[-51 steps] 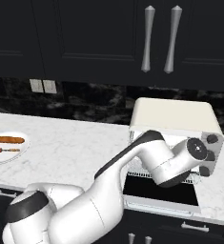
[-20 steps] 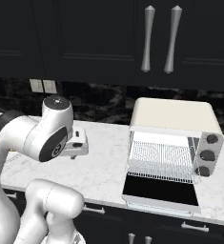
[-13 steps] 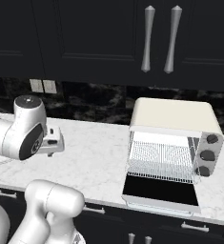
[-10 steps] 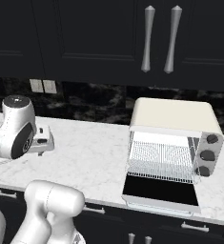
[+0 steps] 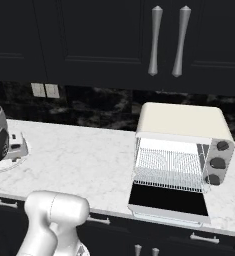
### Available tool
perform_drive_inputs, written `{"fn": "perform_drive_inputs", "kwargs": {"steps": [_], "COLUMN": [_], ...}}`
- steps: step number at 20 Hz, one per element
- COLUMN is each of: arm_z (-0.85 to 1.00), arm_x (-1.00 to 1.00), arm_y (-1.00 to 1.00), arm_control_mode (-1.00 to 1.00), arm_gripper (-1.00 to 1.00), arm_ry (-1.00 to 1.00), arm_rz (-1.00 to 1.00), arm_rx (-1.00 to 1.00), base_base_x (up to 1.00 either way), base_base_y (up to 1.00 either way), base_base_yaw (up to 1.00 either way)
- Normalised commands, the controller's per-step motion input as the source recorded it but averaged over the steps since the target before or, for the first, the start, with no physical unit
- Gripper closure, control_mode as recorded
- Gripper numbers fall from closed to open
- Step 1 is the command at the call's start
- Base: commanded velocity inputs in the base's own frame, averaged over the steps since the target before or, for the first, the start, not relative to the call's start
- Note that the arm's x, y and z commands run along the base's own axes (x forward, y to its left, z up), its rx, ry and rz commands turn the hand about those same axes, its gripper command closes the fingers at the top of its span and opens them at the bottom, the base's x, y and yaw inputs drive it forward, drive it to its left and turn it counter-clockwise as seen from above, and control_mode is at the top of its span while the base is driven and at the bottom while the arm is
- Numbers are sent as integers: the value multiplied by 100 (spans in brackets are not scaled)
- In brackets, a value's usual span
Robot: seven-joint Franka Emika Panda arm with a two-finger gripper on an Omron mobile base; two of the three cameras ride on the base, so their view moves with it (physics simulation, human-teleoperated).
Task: Pick up the kebab skewer and baguette bread, and place them inside the toaster oven. Close the toaster oven door and start by setting the timer.
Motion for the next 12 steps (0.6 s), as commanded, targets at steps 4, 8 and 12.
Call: {"fn": "perform_drive_inputs", "kwargs": {"steps": [4,8,12], "arm_z": [-21,-23,-21], "arm_x": [60,48,49], "arm_y": [89,90,73], "arm_control_mode": [-100,-100,-100], "arm_gripper": [-100,-100,-100], "arm_ry": [3,1,0], "arm_rz": [26,26,20], "arm_rx": [-6,-10,-4], "base_base_x": [0,0,0], "base_base_y": [0,0,0], "base_base_yaw": [0,0,0]}}
